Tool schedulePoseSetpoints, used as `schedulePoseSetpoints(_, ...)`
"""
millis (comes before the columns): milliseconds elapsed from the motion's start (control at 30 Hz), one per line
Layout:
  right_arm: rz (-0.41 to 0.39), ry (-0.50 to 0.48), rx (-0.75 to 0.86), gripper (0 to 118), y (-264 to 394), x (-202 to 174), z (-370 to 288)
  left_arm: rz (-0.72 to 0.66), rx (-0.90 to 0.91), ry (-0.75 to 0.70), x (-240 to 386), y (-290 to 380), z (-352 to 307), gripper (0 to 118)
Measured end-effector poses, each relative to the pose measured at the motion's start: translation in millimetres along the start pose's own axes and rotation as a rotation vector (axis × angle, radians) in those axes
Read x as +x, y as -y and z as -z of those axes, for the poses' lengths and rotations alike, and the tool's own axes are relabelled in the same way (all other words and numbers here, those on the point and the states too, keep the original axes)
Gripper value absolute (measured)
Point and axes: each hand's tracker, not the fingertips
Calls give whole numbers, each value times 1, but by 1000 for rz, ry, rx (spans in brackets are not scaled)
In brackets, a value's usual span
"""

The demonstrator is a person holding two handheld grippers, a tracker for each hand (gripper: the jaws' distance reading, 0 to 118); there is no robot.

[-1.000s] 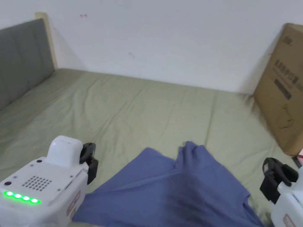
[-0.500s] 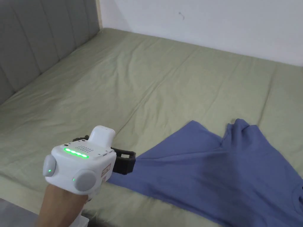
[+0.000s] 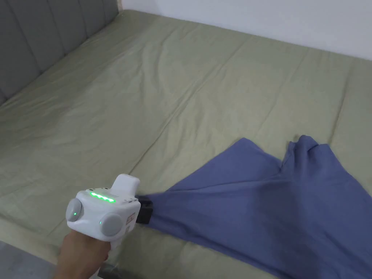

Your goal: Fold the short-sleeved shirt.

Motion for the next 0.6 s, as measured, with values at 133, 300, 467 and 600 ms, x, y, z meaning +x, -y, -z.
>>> schedulePoseSetpoints(133, 8, -10, -12, 4, 2, -2, 5, -4, 38, 22, 3, 4, -13, 21)
schedulePoseSetpoints(300, 11, -18, -23, 4, 2, 0, 7, -18, 117, 50, 14, 0, -43, 4)
schedulePoseSetpoints(467, 18, -17, -54, 4, 3, 15, 20, -27, 177, 69, 22, -5, -71, 3)
schedulePoseSetpoints(600, -32, 31, -133, 4, 8, 45, 63, -30, 188, 68, 27, -8, -77, 3)
